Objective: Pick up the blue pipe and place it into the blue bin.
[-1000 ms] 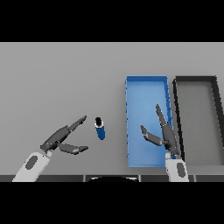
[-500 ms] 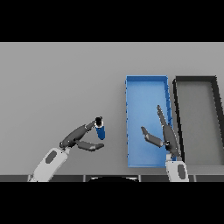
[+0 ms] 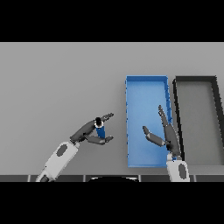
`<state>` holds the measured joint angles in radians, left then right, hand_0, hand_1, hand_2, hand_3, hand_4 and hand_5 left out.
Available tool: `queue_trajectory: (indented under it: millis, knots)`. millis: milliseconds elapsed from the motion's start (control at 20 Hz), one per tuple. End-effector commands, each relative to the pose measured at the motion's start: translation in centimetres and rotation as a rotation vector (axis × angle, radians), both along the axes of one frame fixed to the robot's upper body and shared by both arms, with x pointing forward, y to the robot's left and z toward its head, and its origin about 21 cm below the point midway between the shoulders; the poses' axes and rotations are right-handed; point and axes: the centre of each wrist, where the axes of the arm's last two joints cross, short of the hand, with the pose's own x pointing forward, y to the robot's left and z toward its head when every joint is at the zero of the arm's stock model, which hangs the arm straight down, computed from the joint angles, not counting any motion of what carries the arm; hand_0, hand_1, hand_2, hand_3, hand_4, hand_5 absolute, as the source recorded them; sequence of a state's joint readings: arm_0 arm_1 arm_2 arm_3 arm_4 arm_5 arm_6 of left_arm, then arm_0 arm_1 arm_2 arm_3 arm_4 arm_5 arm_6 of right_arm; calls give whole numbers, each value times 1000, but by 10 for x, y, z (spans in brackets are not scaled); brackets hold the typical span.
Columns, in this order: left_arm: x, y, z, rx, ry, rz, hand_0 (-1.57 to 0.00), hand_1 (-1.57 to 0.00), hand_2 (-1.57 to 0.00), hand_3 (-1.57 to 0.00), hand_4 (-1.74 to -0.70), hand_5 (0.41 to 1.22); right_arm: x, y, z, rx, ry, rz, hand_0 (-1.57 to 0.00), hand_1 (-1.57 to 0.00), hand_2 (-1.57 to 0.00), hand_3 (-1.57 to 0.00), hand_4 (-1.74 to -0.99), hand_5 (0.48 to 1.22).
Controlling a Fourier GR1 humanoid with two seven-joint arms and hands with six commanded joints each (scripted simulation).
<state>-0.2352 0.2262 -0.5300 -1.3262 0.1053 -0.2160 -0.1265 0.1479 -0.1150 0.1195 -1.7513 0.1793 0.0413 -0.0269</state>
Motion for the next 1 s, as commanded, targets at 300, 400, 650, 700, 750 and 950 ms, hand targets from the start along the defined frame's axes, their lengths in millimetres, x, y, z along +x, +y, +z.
queue_trajectory:
  millis: [300,400,650,700,750,950]
  knots:
    - [-10,-20,-4,-57,12,-24,-1025,-1113,-1142,-1102,-1567,1034,-1,2,0,27,-9,11,1,1,1,1,-1196,604]
    - [-12,-20,-7,-70,-22,-27,-1221,-1278,-1296,-1225,-1626,1101,-1,3,1,21,-17,16,1,1,1,1,-1195,603]
    - [-10,-28,9,-133,-91,0,-1456,-1475,-1481,-1406,-1702,1182,2,4,-3,11,-1,16,1,1,1,1,-1189,603]
    - [-14,-31,14,-154,-103,-5,-1479,-1494,-1499,-1423,-1710,1190,2,3,-2,11,-6,16,1,1,1,1,-1187,603]
    - [-14,-34,19,-167,-113,-4,-1498,-1510,-1513,-1436,-1716,1196,3,3,-1,6,-15,14,1,1,1,1,-1187,605]
    - [-13,-47,45,-215,-163,-52,-1541,-1546,-1547,-1469,-1731,1211,3,-5,0,-5,-27,3,1,1,1,1,-1164,602]
